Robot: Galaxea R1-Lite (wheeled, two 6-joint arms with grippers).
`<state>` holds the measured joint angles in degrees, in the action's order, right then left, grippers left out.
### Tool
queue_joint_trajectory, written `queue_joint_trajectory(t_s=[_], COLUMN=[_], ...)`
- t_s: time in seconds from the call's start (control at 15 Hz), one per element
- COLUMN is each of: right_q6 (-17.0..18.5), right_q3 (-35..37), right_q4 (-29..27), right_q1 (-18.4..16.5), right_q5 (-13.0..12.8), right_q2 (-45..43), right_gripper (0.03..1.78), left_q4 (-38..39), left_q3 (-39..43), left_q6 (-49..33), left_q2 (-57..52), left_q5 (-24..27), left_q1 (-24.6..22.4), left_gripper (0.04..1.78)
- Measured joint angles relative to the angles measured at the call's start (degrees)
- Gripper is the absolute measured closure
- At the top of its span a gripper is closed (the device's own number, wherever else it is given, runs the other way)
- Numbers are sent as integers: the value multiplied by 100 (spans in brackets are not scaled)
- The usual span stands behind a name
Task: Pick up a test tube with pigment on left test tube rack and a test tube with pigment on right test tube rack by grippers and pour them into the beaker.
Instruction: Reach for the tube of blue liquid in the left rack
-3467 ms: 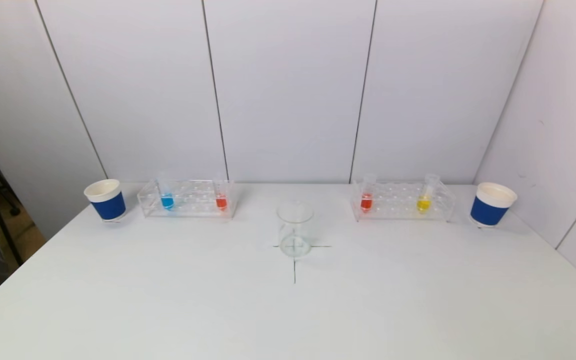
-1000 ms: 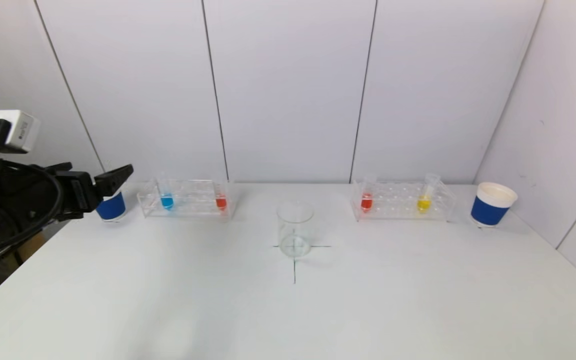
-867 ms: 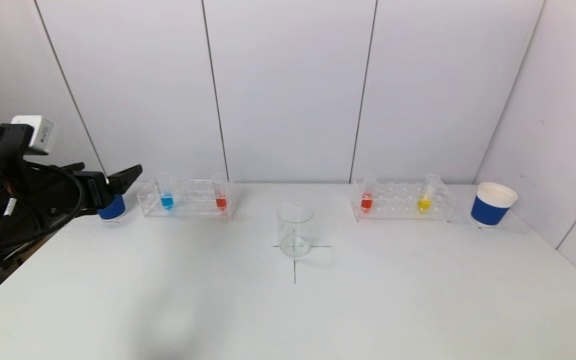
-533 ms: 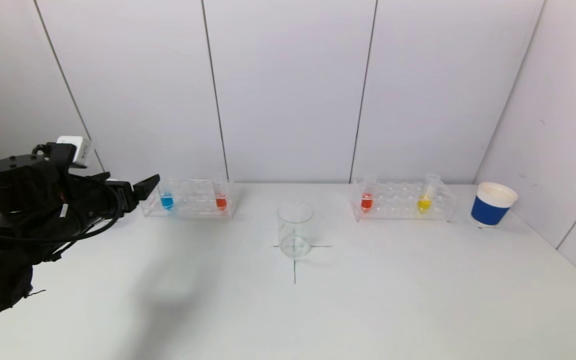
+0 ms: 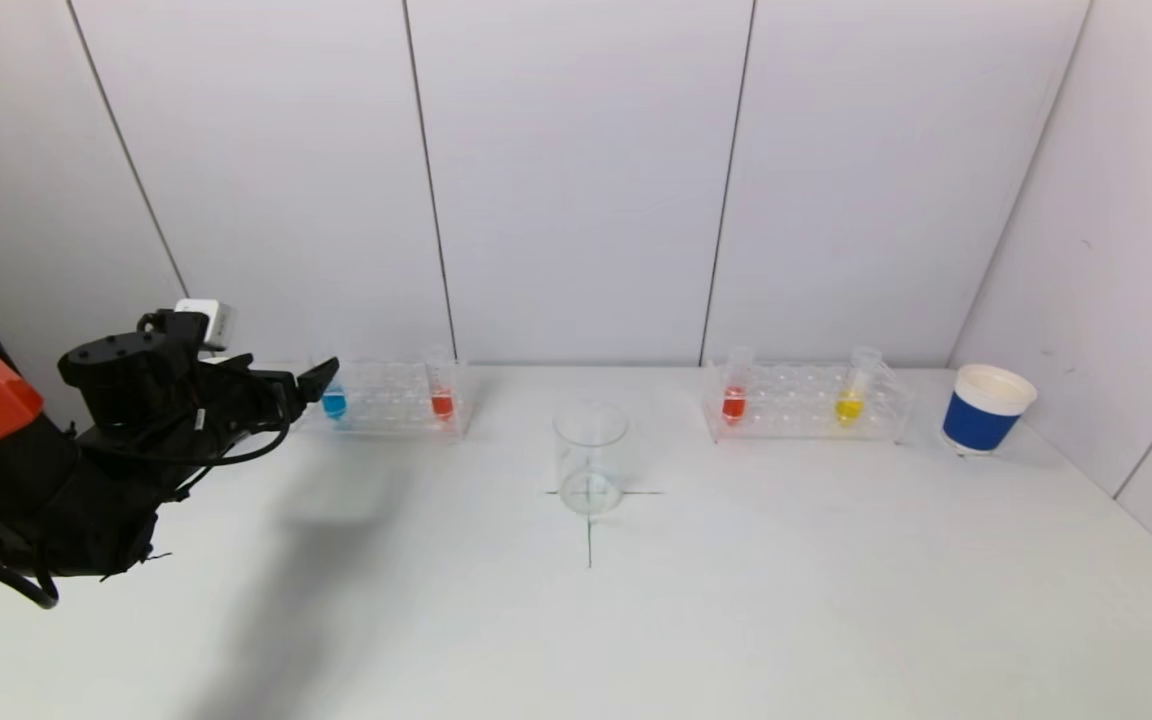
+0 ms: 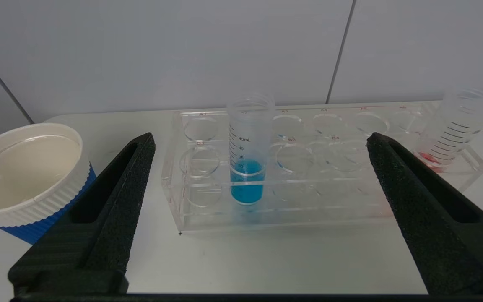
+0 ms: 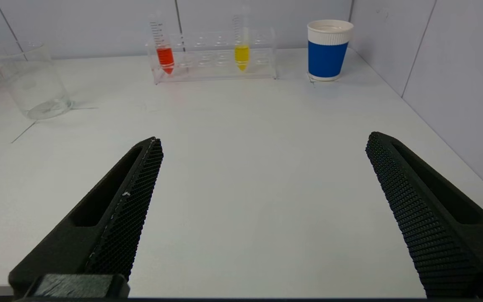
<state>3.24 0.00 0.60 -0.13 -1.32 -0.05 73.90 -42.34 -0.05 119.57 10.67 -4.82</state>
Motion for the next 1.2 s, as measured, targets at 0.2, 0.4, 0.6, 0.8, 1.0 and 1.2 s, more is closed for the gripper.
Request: queue_joint_trajectory(t_s=[0.2, 0.4, 0.6, 0.8, 1.0, 1.2], right_q6=[-2, -2, 0, -2, -2, 0], right_q3=[0, 0, 0, 0, 0, 0], right_q4=[0, 0, 0, 0, 0, 0], right_q1=[-2, -2, -2, 0, -2, -2], right_q5=[0, 0, 0, 0, 0, 0], right_q2=[0, 0, 0, 0, 0, 0], right_gripper=[5, 5, 5, 5, 5, 5], left_q4=[7, 9, -11, -23, -26, -26], left_q3=[-306, -586, -824, -986, -1054, -1083], left_q6=[-2, -5, 0, -5, -13, -13], left_q2=[362, 642, 846, 995, 1059, 1095], left_q5=[57, 62, 57, 52, 55, 44], left_q1=[-6, -9, -9, -6, -6, -4], left_gripper=[6, 6, 6, 6, 6, 6])
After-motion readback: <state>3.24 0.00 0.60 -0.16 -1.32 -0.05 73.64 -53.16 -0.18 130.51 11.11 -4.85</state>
